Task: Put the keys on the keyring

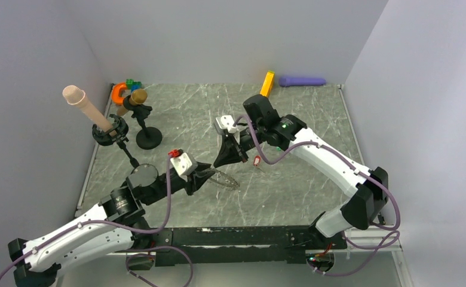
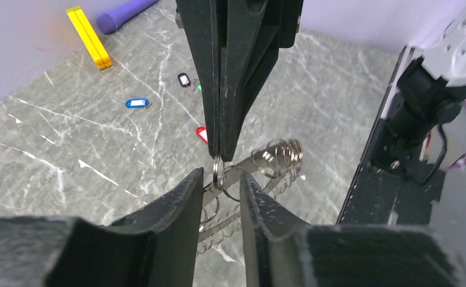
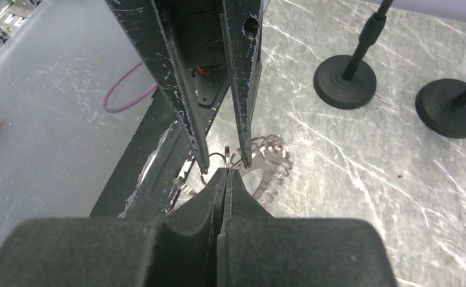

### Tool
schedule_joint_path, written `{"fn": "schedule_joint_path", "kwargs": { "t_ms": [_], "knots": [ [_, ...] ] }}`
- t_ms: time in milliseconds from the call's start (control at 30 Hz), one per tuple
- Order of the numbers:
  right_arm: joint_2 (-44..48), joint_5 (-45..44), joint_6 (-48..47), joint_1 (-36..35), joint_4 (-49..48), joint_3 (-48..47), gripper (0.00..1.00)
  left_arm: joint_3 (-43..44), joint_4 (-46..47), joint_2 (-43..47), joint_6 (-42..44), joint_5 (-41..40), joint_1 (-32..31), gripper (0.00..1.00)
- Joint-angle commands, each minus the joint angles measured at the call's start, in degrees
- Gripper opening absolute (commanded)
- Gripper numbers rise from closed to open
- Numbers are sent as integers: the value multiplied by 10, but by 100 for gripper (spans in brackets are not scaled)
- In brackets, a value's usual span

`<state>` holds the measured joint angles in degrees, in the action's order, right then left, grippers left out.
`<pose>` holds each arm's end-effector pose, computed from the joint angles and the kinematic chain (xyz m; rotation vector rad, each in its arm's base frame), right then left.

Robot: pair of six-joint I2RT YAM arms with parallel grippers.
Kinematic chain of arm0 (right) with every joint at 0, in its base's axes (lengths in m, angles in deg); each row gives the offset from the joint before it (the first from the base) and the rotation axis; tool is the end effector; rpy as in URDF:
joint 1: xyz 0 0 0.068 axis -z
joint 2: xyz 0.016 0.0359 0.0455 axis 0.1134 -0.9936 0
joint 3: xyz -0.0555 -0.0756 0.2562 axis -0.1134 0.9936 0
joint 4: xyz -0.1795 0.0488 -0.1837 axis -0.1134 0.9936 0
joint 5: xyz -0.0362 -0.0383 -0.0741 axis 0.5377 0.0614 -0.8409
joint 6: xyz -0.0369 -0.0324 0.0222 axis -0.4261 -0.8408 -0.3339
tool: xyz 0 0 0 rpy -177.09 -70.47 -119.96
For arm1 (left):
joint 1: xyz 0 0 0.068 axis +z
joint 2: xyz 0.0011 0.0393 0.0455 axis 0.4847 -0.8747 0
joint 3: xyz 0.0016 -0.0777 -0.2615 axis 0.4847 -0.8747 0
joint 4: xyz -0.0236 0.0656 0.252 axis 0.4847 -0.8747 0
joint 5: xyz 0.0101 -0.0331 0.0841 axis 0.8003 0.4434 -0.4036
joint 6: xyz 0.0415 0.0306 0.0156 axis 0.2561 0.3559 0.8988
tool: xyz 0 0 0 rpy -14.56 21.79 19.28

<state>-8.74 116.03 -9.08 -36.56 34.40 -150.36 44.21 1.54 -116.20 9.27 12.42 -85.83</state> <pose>0.2076 0.2378 0.3555 -1.7260 1.1966 1.3262 0.0833 -0.1292 0.3207 0.8317 1.4866 -0.7727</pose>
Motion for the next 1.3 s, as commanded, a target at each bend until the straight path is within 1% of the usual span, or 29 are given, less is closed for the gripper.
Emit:
{"fn": "schedule_joint_path", "kwargs": {
  "t_ms": [0, 100, 200, 300, 400, 500, 533, 600, 667, 700, 733, 767, 867, 967, 1067, 1133, 1267],
  "knots": [
    [-14, -17, -29, -4, 91, -79, 0, -29, 43, 29, -72, -15, -3, 36],
    [-20, -30, -38, -6, 121, -91, 0, -43, 51, 64, -91, -34, -3, 42],
    [-18, -46, -59, -6, 158, -100, 0, -49, 38, 112, -103, -50, -3, 46],
    [-18, -60, -108, -7, 211, -127, 0, -54, 10, 162, -106, -57, -3, 48],
    [-32, -87, -181, -12, 298, -176, 0, -59, -23, 200, -98, -51, -3, 49],
    [-79, -130, -258, -28, 434, -260, 0, -51, -34, 193, -88, -31, -3, 50],
    [-91, -145, -277, -33, 467, -285, 0, -44, -38, 181, -82, -23, -3, 50],
    [-105, -182, -294, -48, 501, -314, 0, -29, -44, 148, -65, -15, -3, 50],
    [-105, -225, -302, -65, 508, -322, 0, -13, -45, 111, -36, -4, -3, 50],
    [-99, -243, -307, -75, 505, -316, 0, -5, -44, 92, -22, 0, -3, 56],
    [-91, -265, -308, -85, 493, -307, 0, 2, -41, 76, -10, 4, -3, 58],
    [-79, -282, -308, -93, 478, -296, 0, 8, -37, 60, 19, 6, -4, 59],
    [-42, -329, -309, -114, 433, -262, 0, 20, -10, 32, 69, 23, -5, 60],
    [-17, -354, -315, -127, 405, -241, 0, 14, 25, 22, 101, 47, -5, 60],
    [-20, -370, -317, -134, 405, -247, 0, -10, 54, 25, 113, 76, -5, 60],
    [-26, -373, -315, -134, 414, -255, 0, -40, 94, 34, 103, 86, -5, 60],
    [-18, -382, -308, -137, 403, -250, 0, -104, 212, 48, 63, 96, -5, 59]
  ]
}}
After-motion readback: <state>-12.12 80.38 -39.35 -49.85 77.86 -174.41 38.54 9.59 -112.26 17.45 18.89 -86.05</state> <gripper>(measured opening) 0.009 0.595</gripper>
